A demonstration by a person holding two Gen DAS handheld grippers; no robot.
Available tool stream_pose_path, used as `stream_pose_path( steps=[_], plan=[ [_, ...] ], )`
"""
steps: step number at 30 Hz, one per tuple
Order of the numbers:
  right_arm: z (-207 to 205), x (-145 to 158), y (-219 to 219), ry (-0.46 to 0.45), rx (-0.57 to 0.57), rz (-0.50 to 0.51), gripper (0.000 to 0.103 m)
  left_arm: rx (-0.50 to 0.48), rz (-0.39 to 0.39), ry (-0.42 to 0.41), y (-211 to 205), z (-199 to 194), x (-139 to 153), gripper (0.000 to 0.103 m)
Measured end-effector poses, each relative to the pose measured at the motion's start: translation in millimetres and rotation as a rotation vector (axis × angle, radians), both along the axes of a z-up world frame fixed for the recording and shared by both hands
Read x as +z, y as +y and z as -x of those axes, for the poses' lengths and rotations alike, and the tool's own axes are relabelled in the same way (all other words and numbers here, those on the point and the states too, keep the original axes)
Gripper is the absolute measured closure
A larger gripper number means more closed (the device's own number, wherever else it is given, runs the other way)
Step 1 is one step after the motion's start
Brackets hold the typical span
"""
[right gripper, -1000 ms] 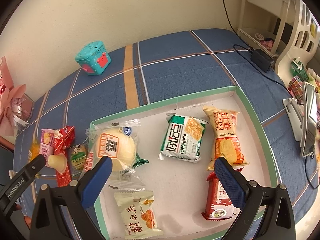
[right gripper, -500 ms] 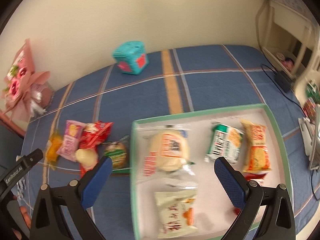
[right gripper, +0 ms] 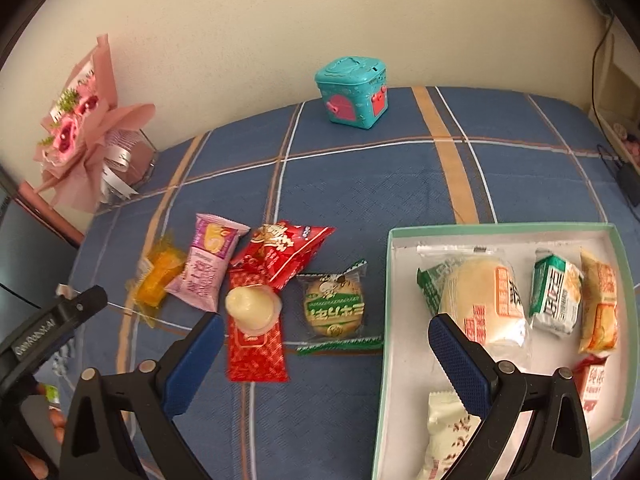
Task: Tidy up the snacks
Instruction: 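Move both open grippers back toward the remaining snacks, then grasp the round cream pastry with left gripper while right grasps green-wrapped cake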
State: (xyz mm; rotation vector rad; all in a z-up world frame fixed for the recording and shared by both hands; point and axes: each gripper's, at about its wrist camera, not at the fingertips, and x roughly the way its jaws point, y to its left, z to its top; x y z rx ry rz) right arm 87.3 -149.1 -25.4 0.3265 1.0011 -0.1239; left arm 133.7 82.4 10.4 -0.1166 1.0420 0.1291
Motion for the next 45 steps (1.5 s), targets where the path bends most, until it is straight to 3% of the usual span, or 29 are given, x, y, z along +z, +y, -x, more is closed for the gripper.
stream_pose_path(
  steps=[7, 15, 20, 30, 36, 45],
  plan=[
    [-14, -17, -1, 0.047, 0.007, 0.024, 0.000, -0.028, 0.059, 0.029, -20, -14, -15, 0.014],
    [-30, -31, 8, 0.073, 0.033, 0.025, 0.001, -0.061, 0.075, 0.071, -40, -26, -34, 0.014],
    [-39, -32, 15, 0.063, 0.069, 0.032, 0.020, -0.042, 0.108, 0.110, -41, -32, -47, 0.014],
    [-45, -42, 5, 0.116, 0.041, 0.056, 0.027, -0.062, 0.142, 0.123, -46, -34, -53, 0.014],
    [-48, -41, 9, 0.101, 0.076, 0.014, 0.036, -0.092, 0.166, 0.137, -55, -34, -55, 0.014],
    [-58, -59, 12, 0.152, 0.072, 0.060, 0.045, -0.108, 0.191, 0.156, -60, -36, -62, 0.014]
  ],
)
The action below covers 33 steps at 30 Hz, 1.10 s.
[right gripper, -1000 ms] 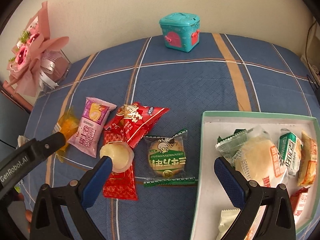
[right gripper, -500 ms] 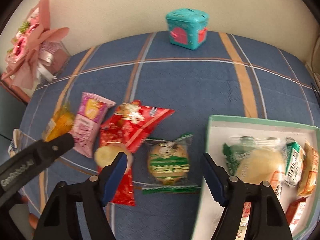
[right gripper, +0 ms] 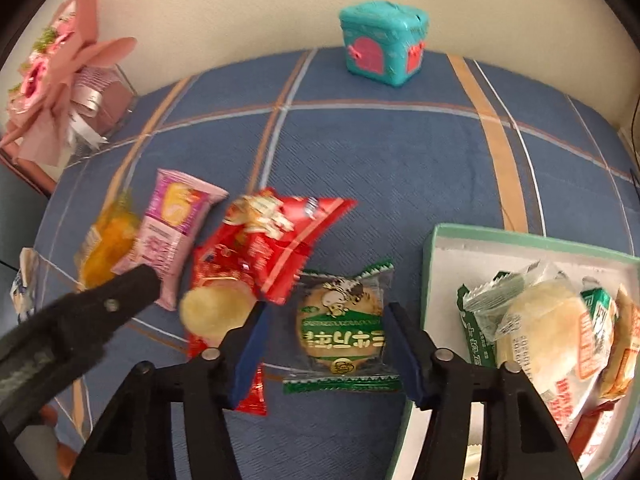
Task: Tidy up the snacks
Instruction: 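Grasp the round cream pastry with left gripper while right grasps green-wrapped cake, then carry the cream pastry and green-wrapped cake over the white tray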
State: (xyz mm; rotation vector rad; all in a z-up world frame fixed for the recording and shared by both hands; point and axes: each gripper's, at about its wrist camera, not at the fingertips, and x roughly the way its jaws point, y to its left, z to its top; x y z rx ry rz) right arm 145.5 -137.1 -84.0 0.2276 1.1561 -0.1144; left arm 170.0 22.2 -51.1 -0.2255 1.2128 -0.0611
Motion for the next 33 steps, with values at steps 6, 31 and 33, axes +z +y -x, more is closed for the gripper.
stream_pose_path(
  steps=[6, 31, 33],
  plan=[
    [-4, -7, -4, 0.005, -0.003, -0.023, 0.049, -0.057, 0.041, 0.026, -16, -3, -11, 0.015],
    [5, -19, 16, 0.027, 0.064, 0.028, 0.050, -0.041, 0.076, 0.085, -14, -11, -45, 0.058],
    [4, -18, 14, 0.024, 0.062, 0.024, 0.050, -0.040, 0.075, 0.084, -11, -10, -45, 0.058]
  ],
)
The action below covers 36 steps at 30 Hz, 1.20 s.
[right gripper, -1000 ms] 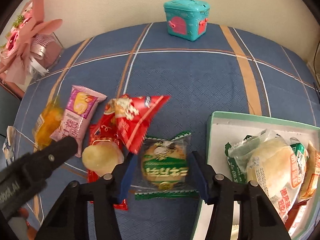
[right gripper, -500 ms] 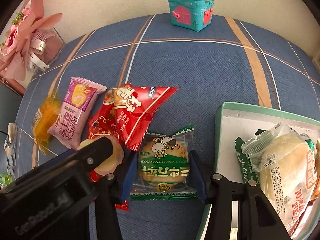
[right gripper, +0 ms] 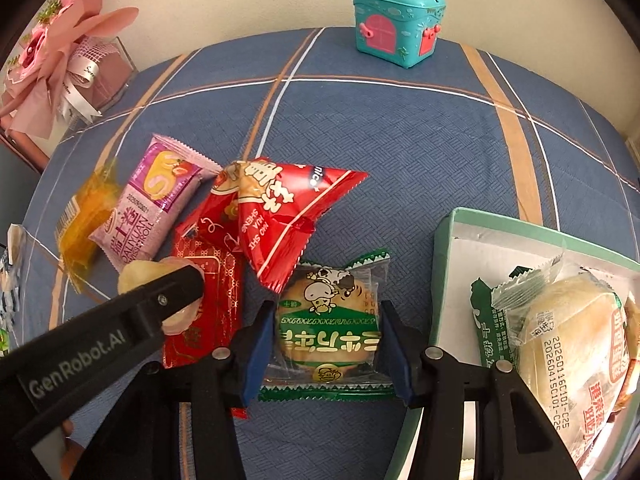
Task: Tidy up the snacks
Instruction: 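Carry the cream pastry and green-wrapped cake over the white tray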
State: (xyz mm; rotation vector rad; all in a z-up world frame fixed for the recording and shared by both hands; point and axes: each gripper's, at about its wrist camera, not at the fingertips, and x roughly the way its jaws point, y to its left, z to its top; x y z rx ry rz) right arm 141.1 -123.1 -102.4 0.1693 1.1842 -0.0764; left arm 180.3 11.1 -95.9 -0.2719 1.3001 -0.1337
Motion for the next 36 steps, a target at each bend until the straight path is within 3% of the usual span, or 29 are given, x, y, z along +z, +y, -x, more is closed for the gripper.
stream_pose_path(
  steps=[10, 23, 36],
  plan=[
    [6, 9, -16, 0.001, -0.028, -0.061, 0.050, 0.004, -0.022, -0.007, -1, 3, 5, 0.058],
    [36, 45, -23, -0.059, -0.032, -0.082, 0.050, 0.014, -0.061, -0.055, 2, 24, 32, 0.058],
    [65, 74, -20, -0.104, -0.038, -0.069, 0.050, 0.014, -0.051, -0.176, 1, 51, 78, 0.058]
  ],
)
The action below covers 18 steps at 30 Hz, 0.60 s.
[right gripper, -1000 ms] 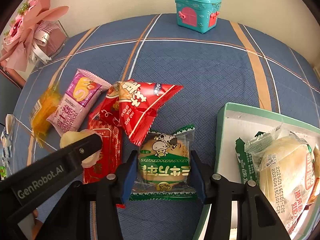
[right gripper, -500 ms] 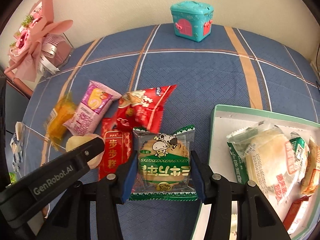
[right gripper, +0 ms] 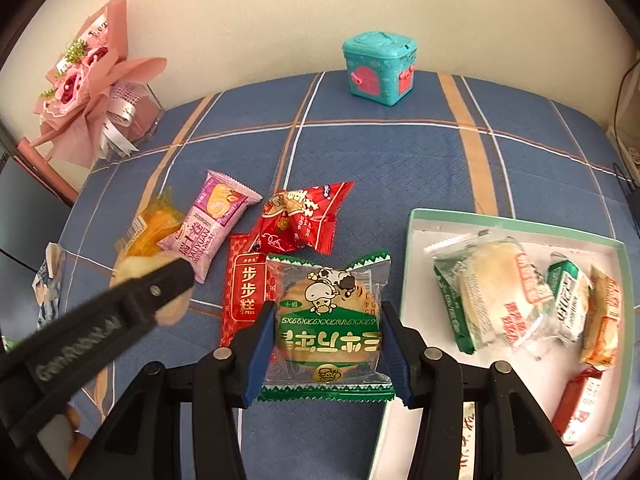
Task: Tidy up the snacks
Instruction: 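Carry the cream pastry and green-wrapped cake over the white tray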
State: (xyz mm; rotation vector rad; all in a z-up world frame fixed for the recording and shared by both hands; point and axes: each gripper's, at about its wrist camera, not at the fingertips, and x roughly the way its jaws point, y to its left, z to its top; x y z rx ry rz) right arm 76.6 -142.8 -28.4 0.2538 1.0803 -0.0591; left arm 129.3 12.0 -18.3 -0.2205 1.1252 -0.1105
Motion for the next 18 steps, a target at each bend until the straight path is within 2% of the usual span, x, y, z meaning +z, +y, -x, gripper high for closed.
stream_pose_path(
  steps=[7, 18],
  plan=[
    [14, 18, -3, -0.036, -0.017, 0.001, 0.050, 0.001, -0.006, -0.060, -1, 12, 21, 0.058],
    [38, 42, -23, -0.085, -0.055, -0.017, 0.050, -0.029, -0.004, -0.101, -15, 24, 36, 0.058]
  ],
)
